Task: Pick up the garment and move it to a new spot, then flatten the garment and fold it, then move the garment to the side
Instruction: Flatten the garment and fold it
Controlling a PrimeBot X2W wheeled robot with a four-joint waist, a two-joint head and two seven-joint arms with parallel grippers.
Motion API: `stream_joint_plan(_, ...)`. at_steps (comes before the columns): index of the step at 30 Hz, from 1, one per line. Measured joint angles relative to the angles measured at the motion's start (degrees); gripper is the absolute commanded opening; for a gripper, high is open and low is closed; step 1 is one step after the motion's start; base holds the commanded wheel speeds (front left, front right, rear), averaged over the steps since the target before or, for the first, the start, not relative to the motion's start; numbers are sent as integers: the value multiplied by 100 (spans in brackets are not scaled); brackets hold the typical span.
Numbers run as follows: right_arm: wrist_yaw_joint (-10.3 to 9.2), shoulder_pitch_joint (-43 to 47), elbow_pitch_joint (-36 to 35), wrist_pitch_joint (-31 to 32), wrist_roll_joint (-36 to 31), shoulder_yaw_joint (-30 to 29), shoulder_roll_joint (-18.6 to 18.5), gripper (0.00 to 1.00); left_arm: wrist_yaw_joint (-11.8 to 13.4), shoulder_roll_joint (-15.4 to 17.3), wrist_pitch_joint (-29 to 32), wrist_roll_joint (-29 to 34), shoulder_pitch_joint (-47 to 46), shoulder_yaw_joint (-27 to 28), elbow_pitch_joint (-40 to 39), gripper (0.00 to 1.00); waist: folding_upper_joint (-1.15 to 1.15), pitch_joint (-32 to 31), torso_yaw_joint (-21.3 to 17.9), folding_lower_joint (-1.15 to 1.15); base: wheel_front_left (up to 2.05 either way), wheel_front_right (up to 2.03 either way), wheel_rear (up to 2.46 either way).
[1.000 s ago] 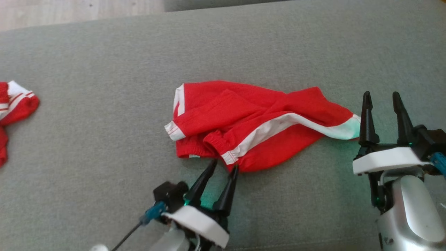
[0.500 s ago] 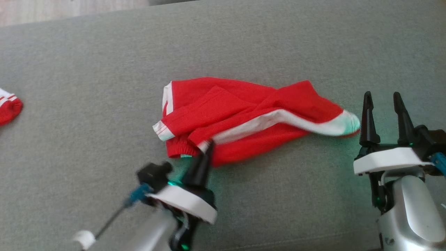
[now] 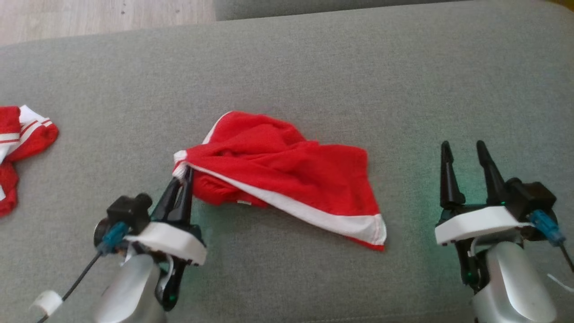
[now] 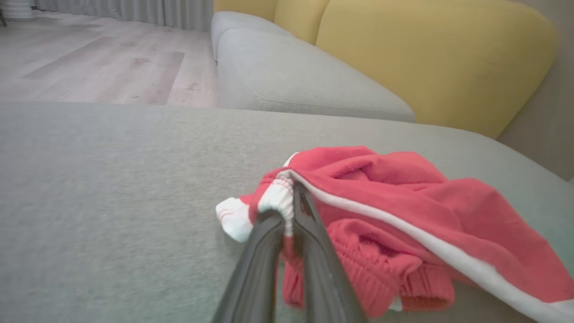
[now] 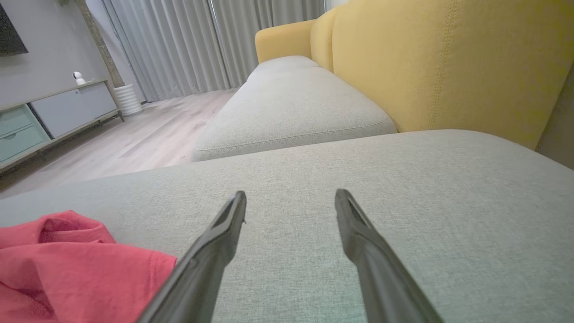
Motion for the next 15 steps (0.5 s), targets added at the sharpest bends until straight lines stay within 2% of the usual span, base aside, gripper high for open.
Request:
stream_joint_plan(1, 0, 2, 4, 0, 19, 46, -1, 100, 30, -11, 0, 82, 48, 105, 37, 84, 0, -15, 6, 0, 0, 0, 0)
stream_joint_plan(2, 0, 15, 7, 0, 64, 114, -2, 100, 48, -29, 0, 163, 111, 189, 41, 100, 0, -23, 14, 0, 0, 0, 0)
stream_joint_plan(8, 0, 276, 88, 0, 149, 851, -5, 100, 243, -322, 0, 636, 723, 822, -105, 100, 0, -25, 59, 0, 0, 0, 0)
stream_joint_plan(15, 0, 488, 420, 1, 374, 1809, -7, 100, 282, -579, 0, 1155, 1265, 1457, -594, 100, 0, -55, 187, 0, 0, 0, 0)
